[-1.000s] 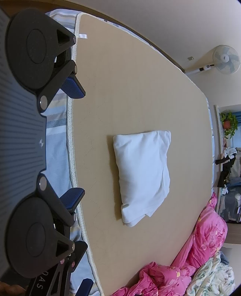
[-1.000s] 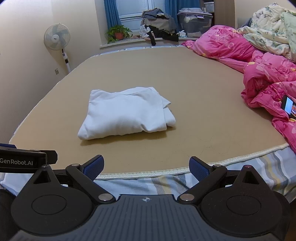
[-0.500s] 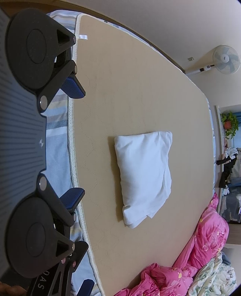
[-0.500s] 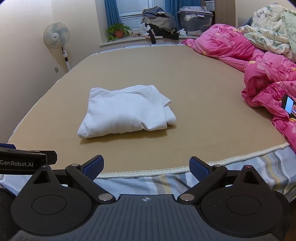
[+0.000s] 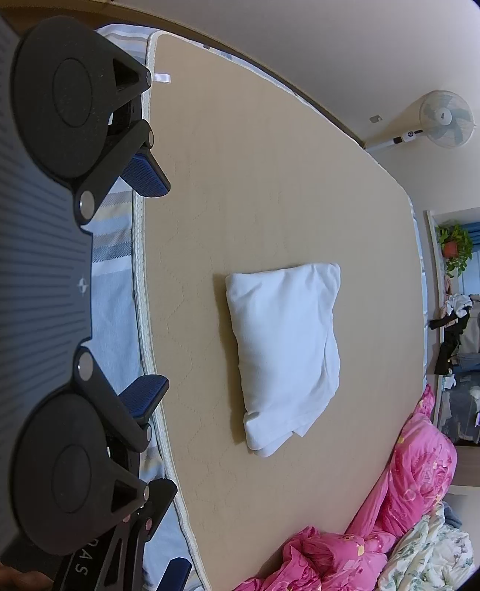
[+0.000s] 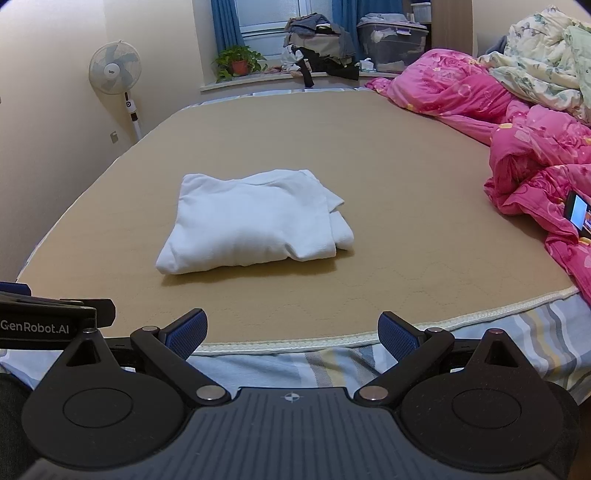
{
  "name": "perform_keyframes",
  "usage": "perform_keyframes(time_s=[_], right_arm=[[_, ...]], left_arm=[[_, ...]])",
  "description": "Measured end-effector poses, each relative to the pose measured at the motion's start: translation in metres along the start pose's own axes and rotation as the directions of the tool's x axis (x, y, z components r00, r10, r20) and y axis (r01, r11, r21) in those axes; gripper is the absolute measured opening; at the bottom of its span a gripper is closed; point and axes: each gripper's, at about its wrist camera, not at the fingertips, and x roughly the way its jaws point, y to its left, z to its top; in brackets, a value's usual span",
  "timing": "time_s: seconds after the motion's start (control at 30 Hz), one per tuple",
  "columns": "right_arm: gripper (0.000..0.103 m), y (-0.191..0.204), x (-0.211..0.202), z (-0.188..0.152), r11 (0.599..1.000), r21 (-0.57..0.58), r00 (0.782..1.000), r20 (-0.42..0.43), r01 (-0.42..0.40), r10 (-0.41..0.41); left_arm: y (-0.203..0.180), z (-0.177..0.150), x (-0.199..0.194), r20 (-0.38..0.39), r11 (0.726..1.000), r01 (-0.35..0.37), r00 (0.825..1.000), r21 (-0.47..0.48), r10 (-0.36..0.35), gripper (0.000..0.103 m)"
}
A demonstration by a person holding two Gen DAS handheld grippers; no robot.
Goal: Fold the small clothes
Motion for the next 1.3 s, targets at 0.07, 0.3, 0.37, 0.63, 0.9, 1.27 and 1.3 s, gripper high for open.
perform_keyframes(time_s=[0.07, 0.3, 0.37, 0.63, 0.9, 1.27, 1.3], right_arm=[[0.099, 0.0007, 0.0003, 0.0002, 1.000, -0.002, 1.000, 0.000, -0.001, 0.001], [0.099, 0.0018, 0.0001, 0.0009, 1.000, -0.004, 1.000, 0.002, -0.003, 0.003], [0.099, 0.0017, 0.0000, 0.0010, 1.000, -0.004, 1.000, 0.003, -0.004, 0.004], [0.099, 0.0027, -0.0005, 0.0013, 1.000, -0.004, 1.000, 0.003, -0.003, 0.003], [0.099, 0.0020, -0.0002, 0.0035, 1.000, -0.012, 1.000, 0.001, -0.010, 0.010], [0.099, 0.0011, 0.0012, 0.0041, 1.000, -0.012, 1.000, -0.003, -0.015, 0.015], [0.099, 0.0012, 0.0013, 0.0042, 1.000, -0.013, 1.000, -0.003, -0.016, 0.016]], left_arm=[[-0.0006, 0.0000, 0.0000, 0.001, 1.000, -0.002, 1.000, 0.003, 0.002, 0.102], [-0.0013, 0.0002, -0.0006, 0.004, 1.000, -0.007, 1.000, 0.006, 0.007, 0.102], [-0.0010, 0.0005, -0.0009, 0.004, 1.000, -0.008, 1.000, 0.008, 0.008, 0.102], [0.0012, 0.0007, -0.0017, 0.008, 1.000, -0.011, 1.000, 0.017, 0.011, 0.102], [0.0017, 0.0008, -0.0016, 0.007, 1.000, -0.013, 1.000, 0.019, 0.013, 0.102], [0.0056, 0.0002, -0.0005, 0.006, 1.000, -0.017, 1.000, 0.023, 0.017, 0.102], [0.0064, 0.0001, 0.0001, 0.004, 1.000, -0.017, 1.000, 0.022, 0.016, 0.102]])
